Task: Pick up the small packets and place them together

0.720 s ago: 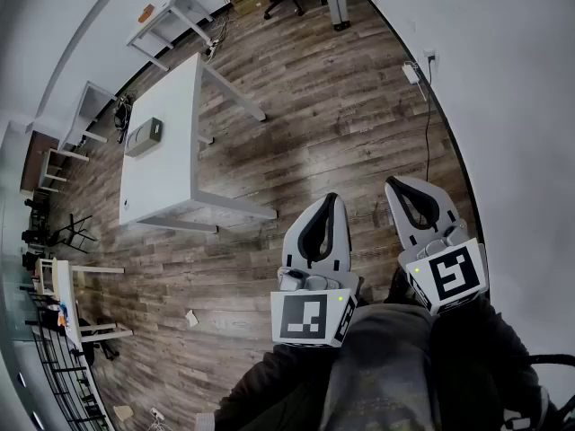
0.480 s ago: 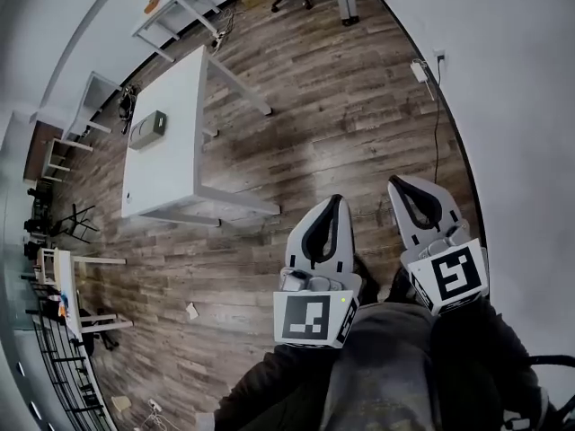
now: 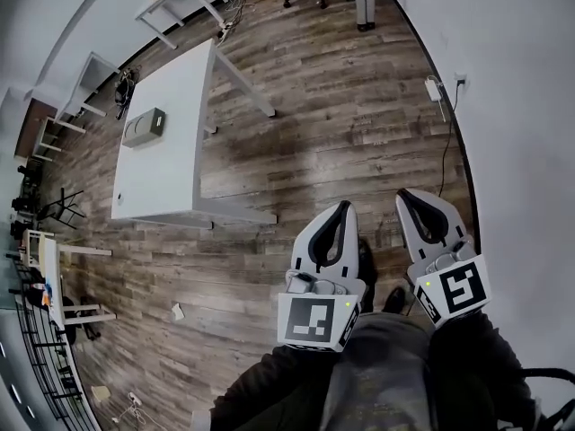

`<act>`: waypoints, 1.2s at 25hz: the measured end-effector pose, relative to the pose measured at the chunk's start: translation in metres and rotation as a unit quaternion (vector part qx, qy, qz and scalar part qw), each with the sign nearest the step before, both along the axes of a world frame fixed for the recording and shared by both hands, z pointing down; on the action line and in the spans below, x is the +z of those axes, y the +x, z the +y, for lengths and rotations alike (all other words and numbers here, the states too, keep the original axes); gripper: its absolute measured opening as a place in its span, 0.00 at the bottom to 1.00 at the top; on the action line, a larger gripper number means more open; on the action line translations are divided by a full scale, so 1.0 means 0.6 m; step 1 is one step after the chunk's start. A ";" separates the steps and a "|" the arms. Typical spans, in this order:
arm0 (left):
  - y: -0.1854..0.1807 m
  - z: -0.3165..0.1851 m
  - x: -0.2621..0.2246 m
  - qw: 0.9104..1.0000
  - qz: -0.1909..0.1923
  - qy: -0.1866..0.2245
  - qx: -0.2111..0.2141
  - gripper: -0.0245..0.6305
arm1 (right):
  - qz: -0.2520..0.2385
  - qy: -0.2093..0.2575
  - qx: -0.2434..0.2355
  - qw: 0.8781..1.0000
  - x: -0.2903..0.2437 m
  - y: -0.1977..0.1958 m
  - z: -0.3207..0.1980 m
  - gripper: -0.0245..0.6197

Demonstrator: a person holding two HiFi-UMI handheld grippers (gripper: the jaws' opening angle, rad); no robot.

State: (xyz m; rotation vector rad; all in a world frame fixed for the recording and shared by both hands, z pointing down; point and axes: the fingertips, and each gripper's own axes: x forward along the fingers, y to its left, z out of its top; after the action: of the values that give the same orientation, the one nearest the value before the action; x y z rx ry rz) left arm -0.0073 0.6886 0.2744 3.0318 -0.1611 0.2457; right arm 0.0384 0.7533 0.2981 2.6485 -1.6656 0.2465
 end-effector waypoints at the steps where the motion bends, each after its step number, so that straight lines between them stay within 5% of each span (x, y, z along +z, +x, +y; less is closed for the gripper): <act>1: 0.014 -0.018 0.000 1.000 0.001 -0.001 -0.002 0.04 | -0.002 -0.003 -0.002 1.000 0.003 0.013 -0.018 0.05; 15: 0.113 -0.242 0.019 0.999 0.003 -0.030 -0.023 0.04 | -0.004 -0.025 -0.069 0.997 0.012 0.094 -0.270 0.05; 30: 0.258 -0.266 0.012 1.000 0.002 -0.028 0.005 0.04 | 0.007 -0.018 -0.042 0.999 -0.002 0.241 -0.301 0.05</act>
State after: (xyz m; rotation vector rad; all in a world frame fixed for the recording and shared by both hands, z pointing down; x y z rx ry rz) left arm 0.1477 0.5290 0.2818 2.9782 -0.1378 0.2399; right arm 0.1827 0.5728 0.2966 2.5427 -1.7463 0.2542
